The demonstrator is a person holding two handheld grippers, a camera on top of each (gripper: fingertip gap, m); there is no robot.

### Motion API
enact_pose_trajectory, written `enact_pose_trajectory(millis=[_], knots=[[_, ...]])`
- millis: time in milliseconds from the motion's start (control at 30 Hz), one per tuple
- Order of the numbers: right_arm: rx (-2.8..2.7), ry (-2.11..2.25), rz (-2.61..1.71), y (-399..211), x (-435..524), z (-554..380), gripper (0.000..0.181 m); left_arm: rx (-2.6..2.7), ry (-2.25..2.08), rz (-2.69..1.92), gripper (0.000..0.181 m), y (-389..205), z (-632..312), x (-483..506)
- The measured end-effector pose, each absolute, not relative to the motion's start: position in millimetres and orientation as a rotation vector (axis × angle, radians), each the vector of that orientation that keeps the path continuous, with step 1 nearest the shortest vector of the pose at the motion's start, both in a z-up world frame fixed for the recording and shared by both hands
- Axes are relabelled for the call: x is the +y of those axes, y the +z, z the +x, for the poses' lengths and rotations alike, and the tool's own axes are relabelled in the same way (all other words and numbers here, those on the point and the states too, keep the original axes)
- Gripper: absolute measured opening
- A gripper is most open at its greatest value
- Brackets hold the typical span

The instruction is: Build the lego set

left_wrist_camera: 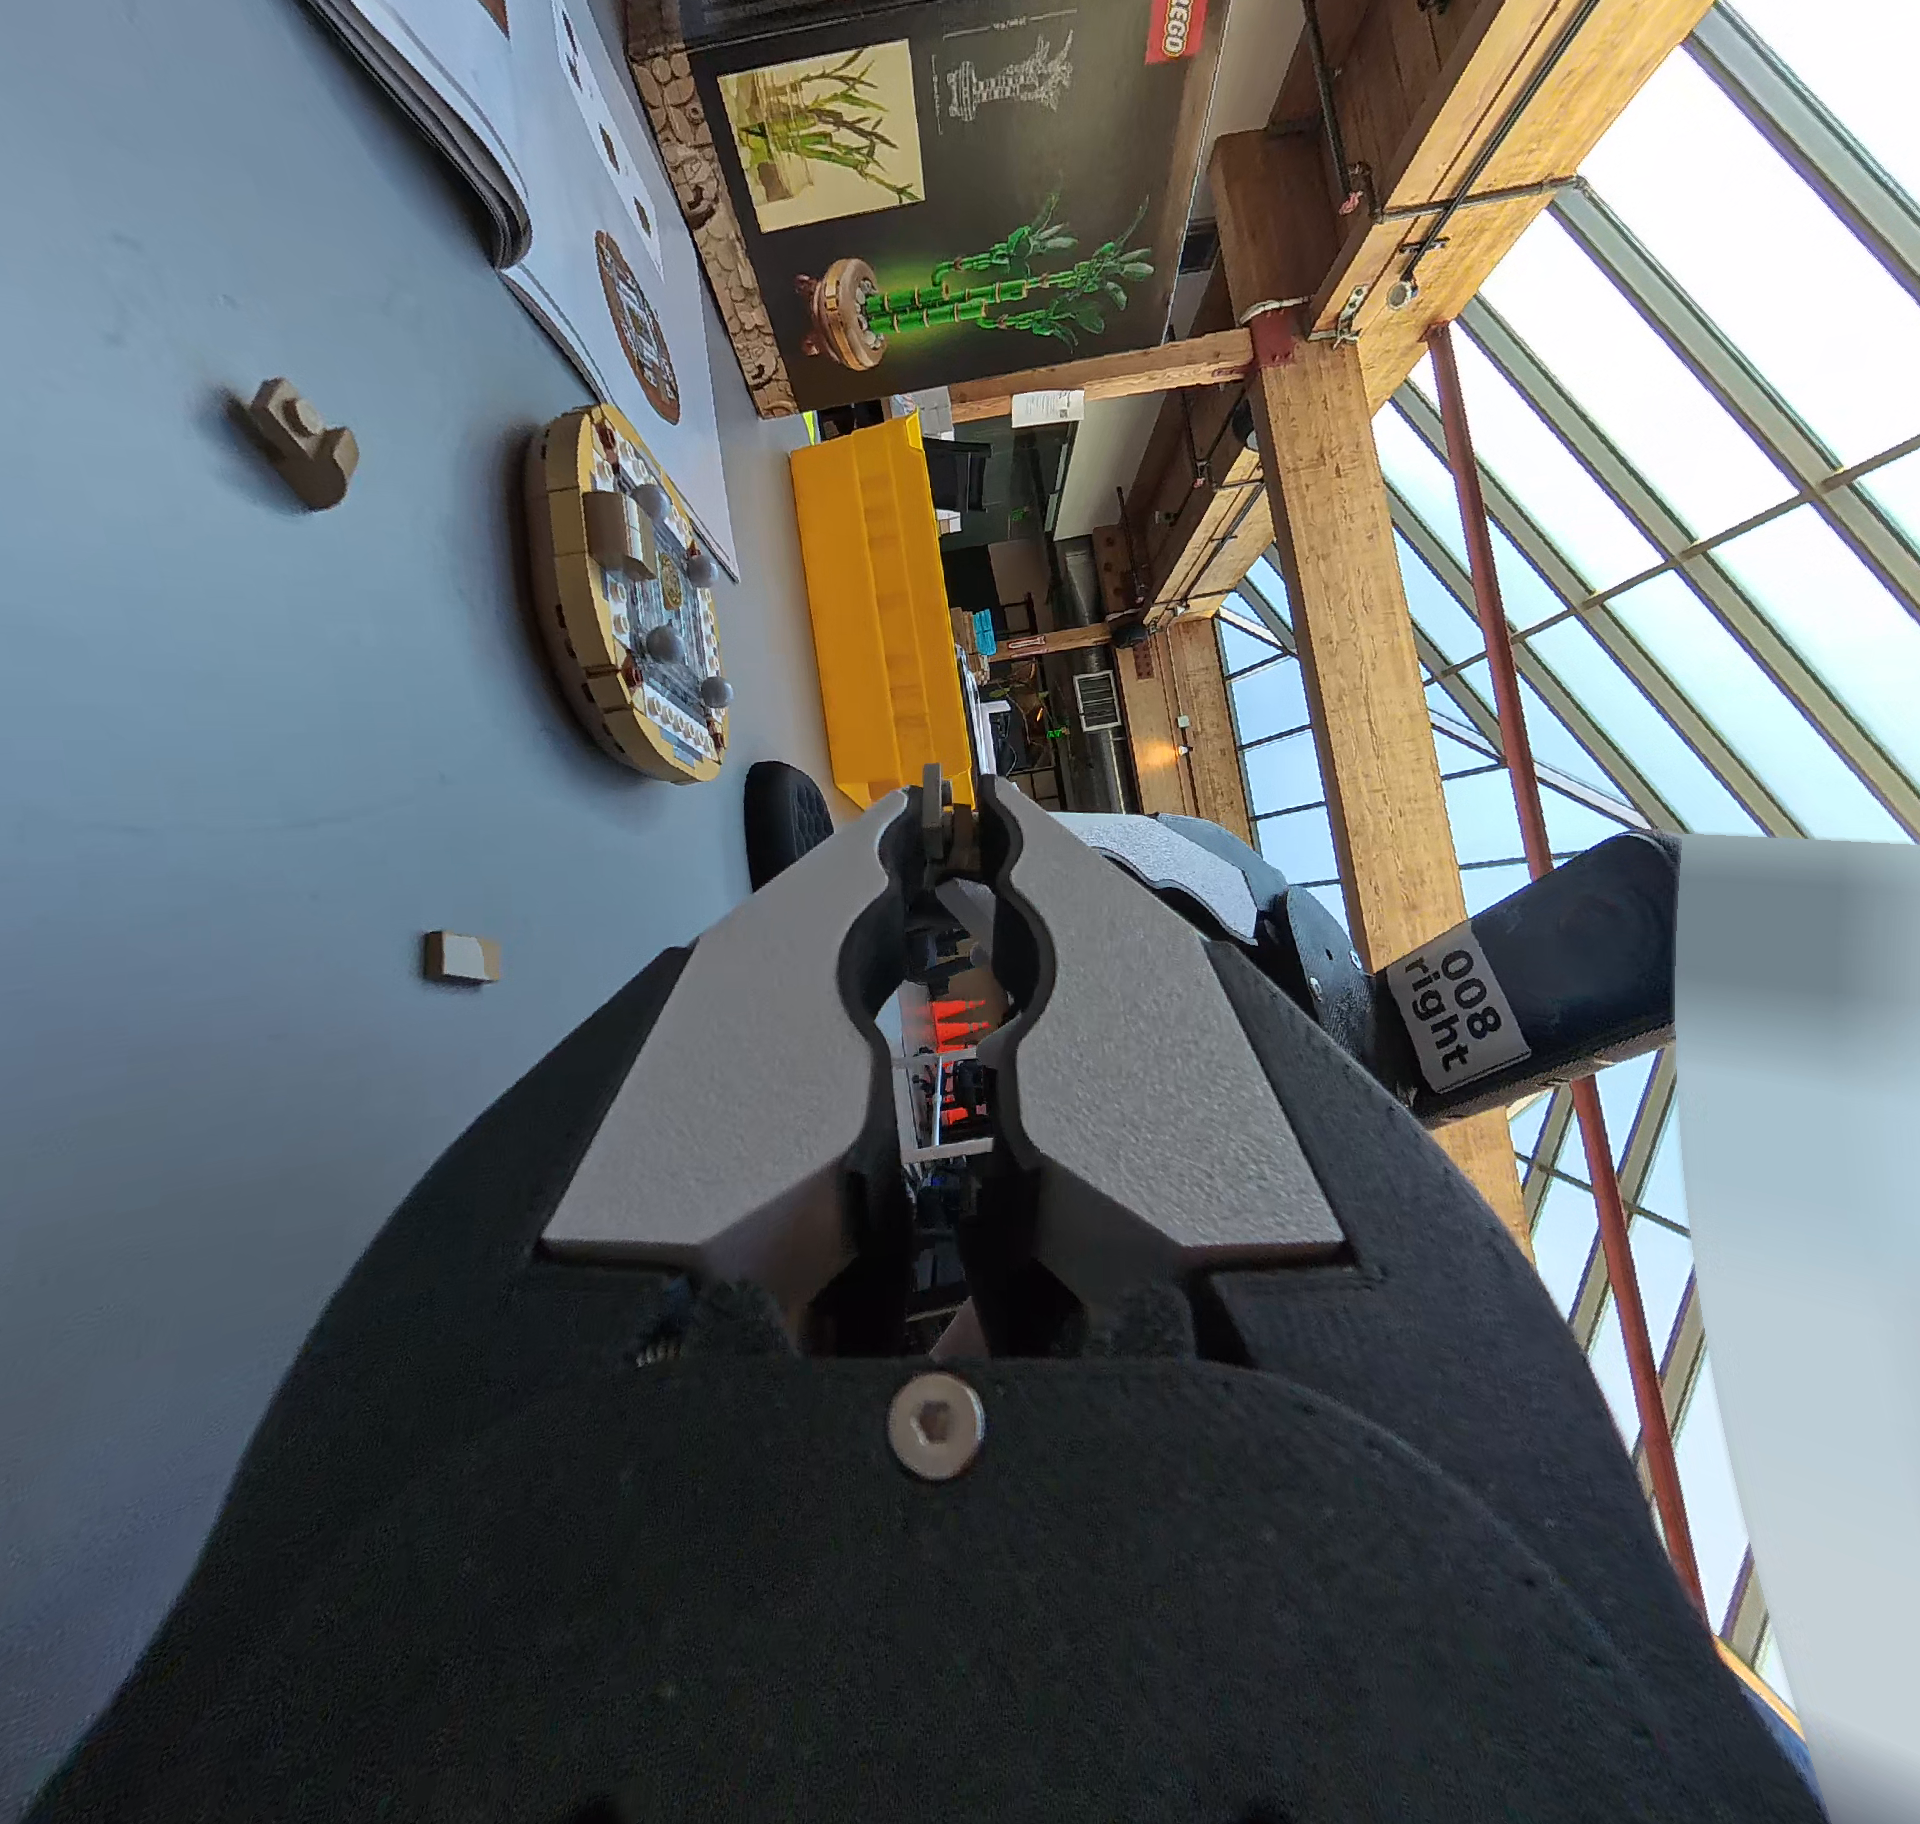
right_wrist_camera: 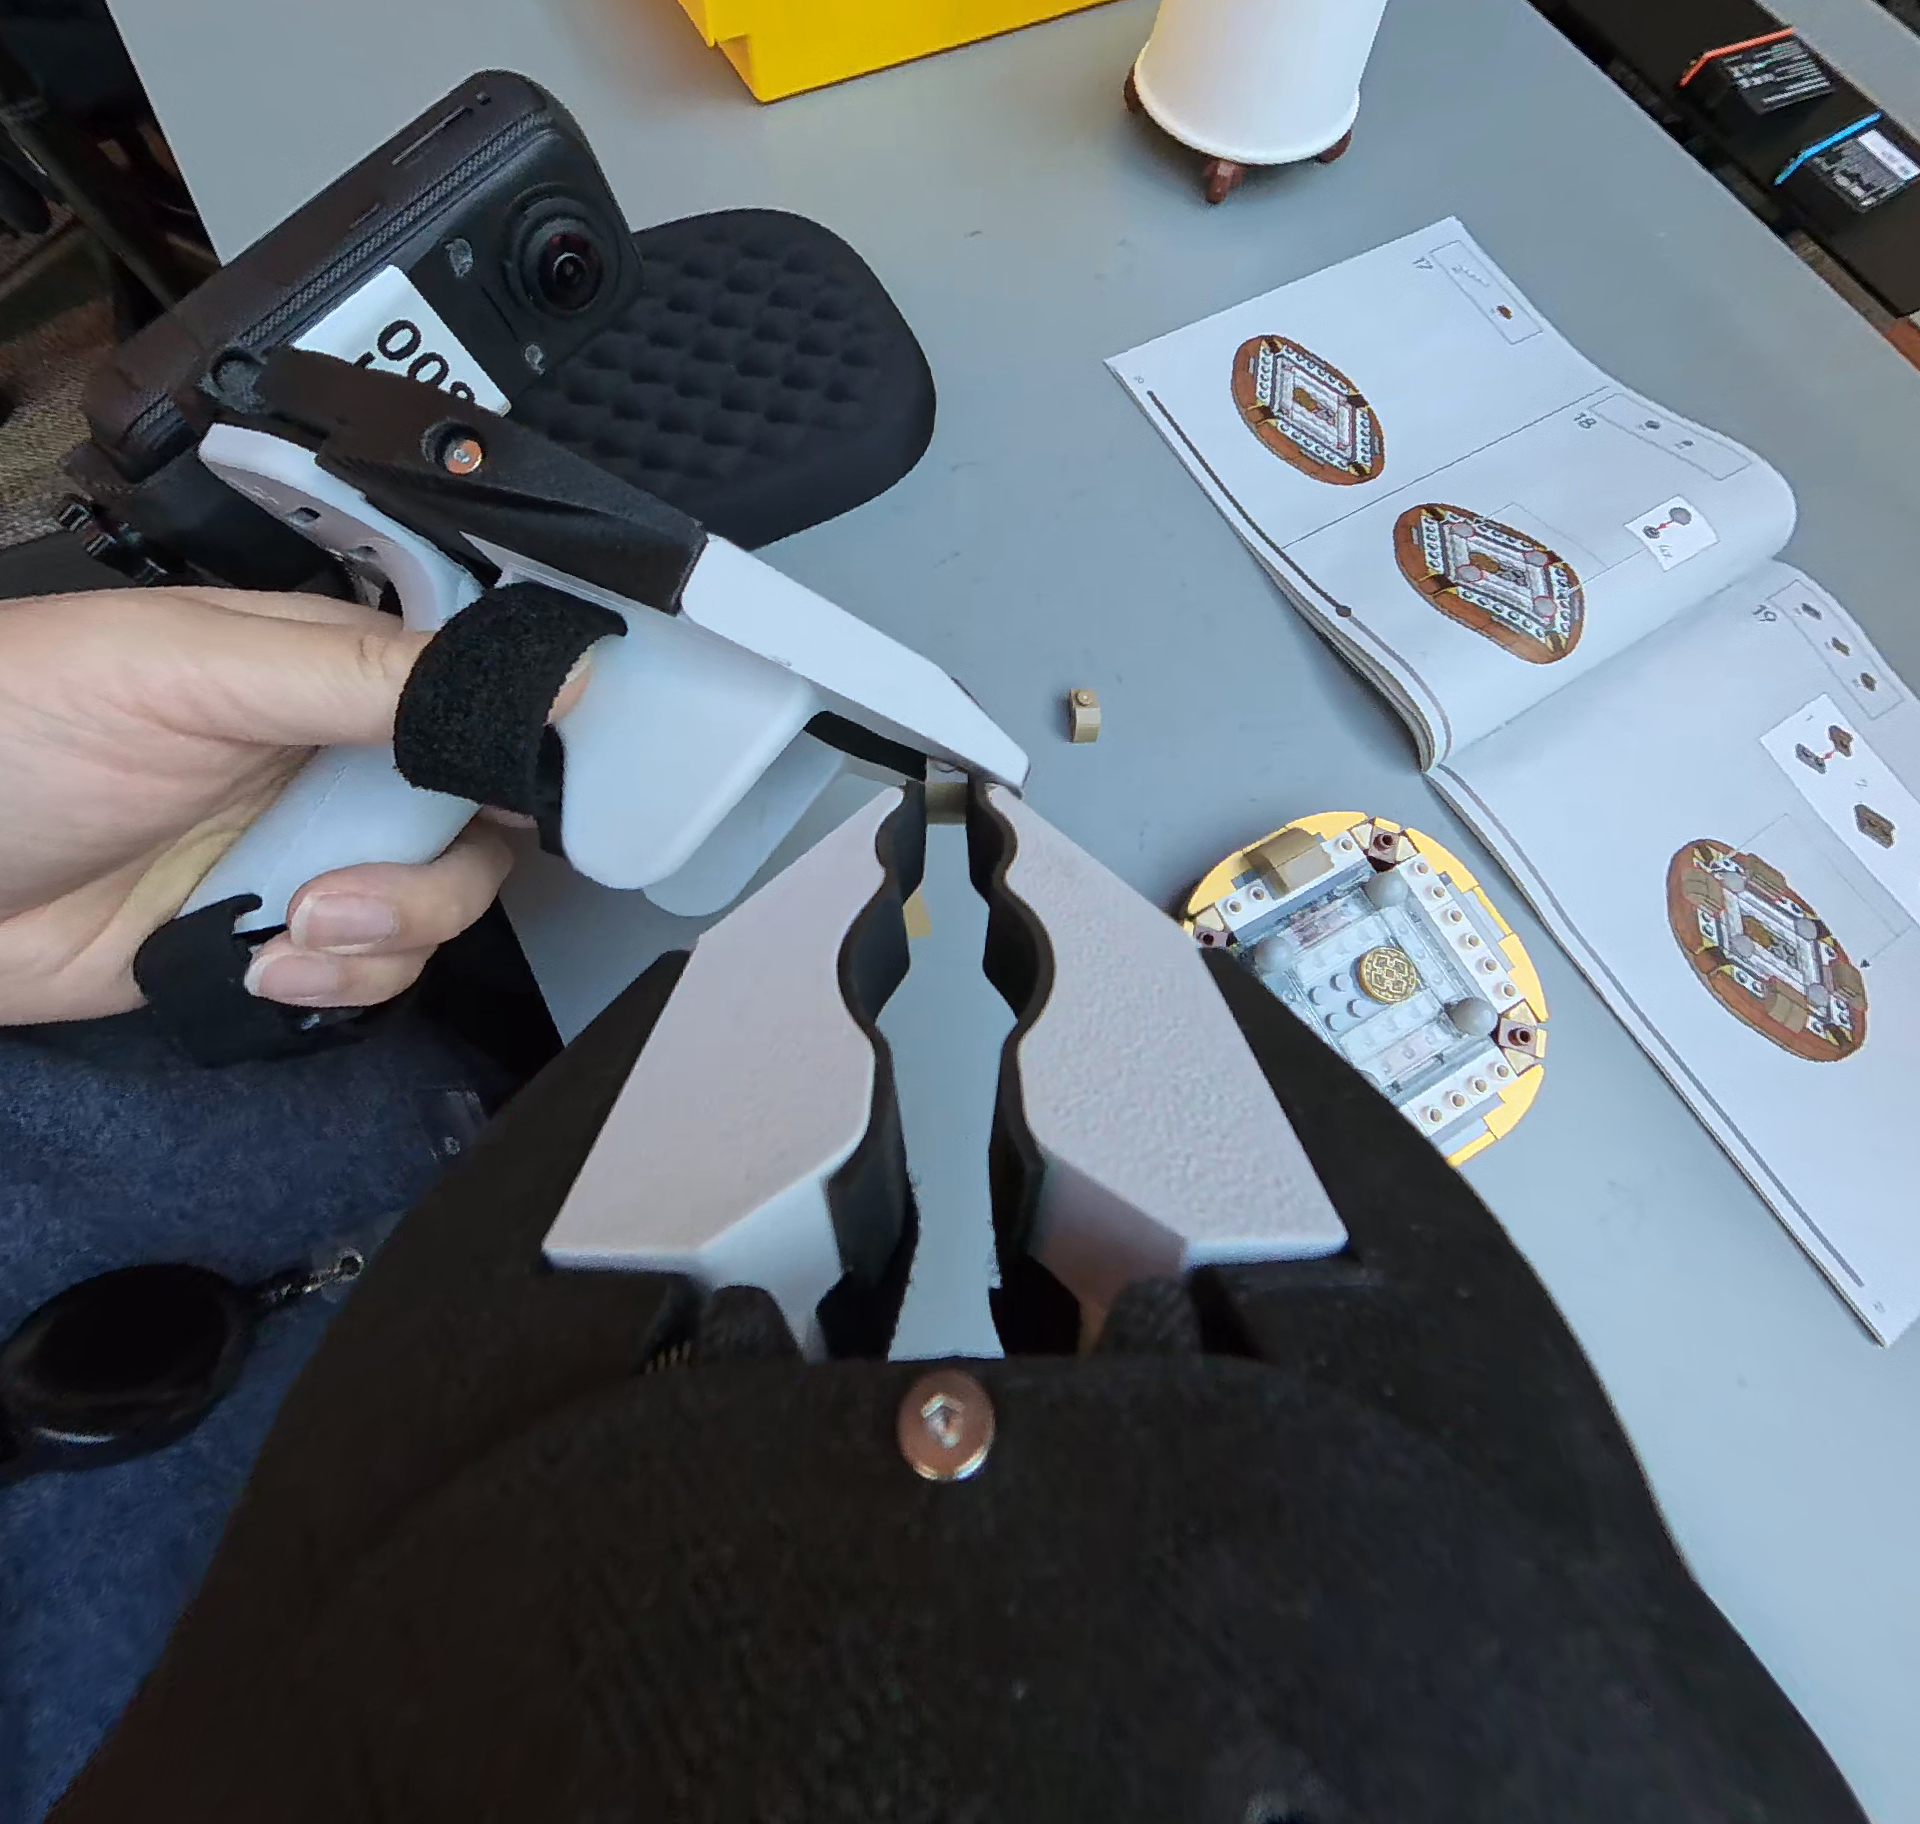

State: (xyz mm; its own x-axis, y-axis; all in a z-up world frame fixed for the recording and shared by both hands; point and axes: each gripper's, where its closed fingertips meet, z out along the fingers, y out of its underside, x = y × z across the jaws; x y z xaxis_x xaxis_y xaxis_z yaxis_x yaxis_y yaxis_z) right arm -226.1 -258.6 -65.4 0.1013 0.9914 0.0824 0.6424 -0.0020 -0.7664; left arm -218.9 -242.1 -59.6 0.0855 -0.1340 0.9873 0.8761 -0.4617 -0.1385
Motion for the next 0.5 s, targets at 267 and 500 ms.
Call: enact_pose_trajectory(millis=[267, 500], knots=[[-1.542, 0.679, -1.759, -64.1, -256.8, -229.6, 0.007, -0.744, -1.457, -1.531, 0.007, -58.9, -220.3, -240.0], [-1.519, 0.69, -1.732, -60.6, -256.7, -232.2, 0.007, -0.733, -1.451, -1.52, 0.007, -55.4, -222.2, -240.0]])
